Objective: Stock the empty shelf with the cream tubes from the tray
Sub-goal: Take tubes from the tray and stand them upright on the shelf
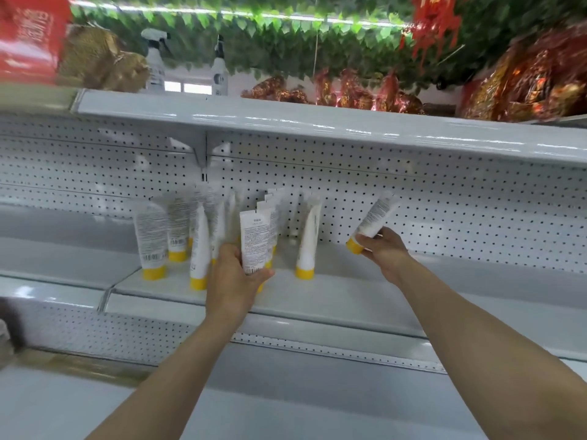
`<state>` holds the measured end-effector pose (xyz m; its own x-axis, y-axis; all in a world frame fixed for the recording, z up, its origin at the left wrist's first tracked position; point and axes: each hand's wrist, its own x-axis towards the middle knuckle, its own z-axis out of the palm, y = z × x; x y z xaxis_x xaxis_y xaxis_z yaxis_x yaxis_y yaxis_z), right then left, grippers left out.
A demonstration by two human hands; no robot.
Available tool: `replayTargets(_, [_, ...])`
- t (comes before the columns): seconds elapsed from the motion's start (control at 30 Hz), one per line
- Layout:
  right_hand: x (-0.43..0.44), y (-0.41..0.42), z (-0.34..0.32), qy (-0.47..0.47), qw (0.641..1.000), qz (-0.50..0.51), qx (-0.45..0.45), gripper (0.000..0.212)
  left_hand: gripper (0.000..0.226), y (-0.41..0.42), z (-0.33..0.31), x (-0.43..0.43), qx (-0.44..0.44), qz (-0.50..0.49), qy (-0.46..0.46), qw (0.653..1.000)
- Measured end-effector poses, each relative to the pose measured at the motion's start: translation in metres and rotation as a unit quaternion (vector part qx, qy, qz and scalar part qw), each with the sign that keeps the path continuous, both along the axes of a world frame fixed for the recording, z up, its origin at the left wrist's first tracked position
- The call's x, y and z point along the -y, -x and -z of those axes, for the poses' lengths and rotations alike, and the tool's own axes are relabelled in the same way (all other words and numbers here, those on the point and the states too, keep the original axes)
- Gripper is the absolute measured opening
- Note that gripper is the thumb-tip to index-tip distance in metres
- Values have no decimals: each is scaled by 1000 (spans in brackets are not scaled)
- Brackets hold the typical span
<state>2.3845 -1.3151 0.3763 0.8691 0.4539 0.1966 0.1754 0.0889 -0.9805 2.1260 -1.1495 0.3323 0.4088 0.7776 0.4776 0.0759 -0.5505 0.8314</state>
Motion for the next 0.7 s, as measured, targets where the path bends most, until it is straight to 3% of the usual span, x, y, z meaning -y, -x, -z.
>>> replayTargets(0.2, [-18, -36, 8, 111, 991, 35, 61, 40, 52, 0, 6, -2, -23, -29, -40, 999])
replayTargets(0.7, [-45, -62, 15, 209, 968, 82, 114, 43, 47, 7, 12, 5, -32, -47, -41, 998])
